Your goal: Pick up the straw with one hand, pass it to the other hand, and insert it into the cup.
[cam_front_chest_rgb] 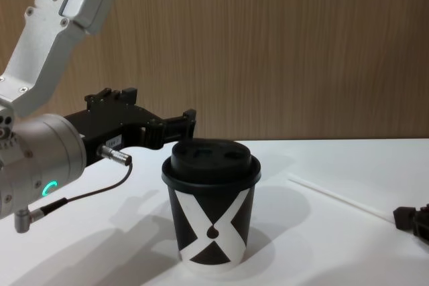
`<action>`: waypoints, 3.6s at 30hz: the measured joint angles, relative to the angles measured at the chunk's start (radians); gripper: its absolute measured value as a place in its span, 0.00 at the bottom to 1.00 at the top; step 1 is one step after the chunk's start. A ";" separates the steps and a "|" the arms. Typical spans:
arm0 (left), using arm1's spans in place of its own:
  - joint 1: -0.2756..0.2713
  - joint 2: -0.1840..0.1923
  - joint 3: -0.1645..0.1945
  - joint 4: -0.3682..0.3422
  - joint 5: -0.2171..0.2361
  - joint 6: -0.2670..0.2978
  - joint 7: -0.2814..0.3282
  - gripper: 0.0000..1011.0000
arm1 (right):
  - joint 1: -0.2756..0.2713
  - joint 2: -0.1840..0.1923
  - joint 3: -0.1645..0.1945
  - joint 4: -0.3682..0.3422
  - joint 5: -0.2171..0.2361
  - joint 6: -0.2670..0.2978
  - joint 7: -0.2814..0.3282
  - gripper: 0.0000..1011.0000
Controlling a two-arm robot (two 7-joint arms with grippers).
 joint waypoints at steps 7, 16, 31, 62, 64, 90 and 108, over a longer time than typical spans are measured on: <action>0.000 0.000 0.000 0.000 0.000 0.000 0.000 0.99 | -0.001 -0.010 0.017 -0.008 0.025 -0.037 0.000 0.00; 0.000 0.000 0.000 0.000 0.000 0.000 0.000 0.99 | 0.014 -0.041 0.051 -0.031 0.078 -0.104 -0.002 0.00; 0.000 0.000 0.000 0.000 0.000 0.000 0.000 0.99 | 0.062 -0.122 0.069 -0.066 0.198 -0.187 0.034 0.00; 0.001 0.000 -0.002 -0.001 0.000 0.000 -0.001 0.99 | 0.018 -0.184 0.018 -0.195 0.318 -0.198 0.054 0.00; 0.002 0.000 -0.004 -0.003 -0.001 -0.001 -0.002 0.99 | 0.015 -0.184 0.016 -0.200 0.321 -0.197 0.053 0.00; 0.027 0.023 -0.071 -0.103 -0.152 -0.020 -0.146 0.99 | 0.003 -0.183 0.010 -0.219 0.329 -0.195 0.046 0.00; -0.041 0.004 -0.084 -0.029 -0.347 0.063 -0.343 0.99 | 0.002 -0.183 0.009 -0.221 0.331 -0.195 0.045 0.00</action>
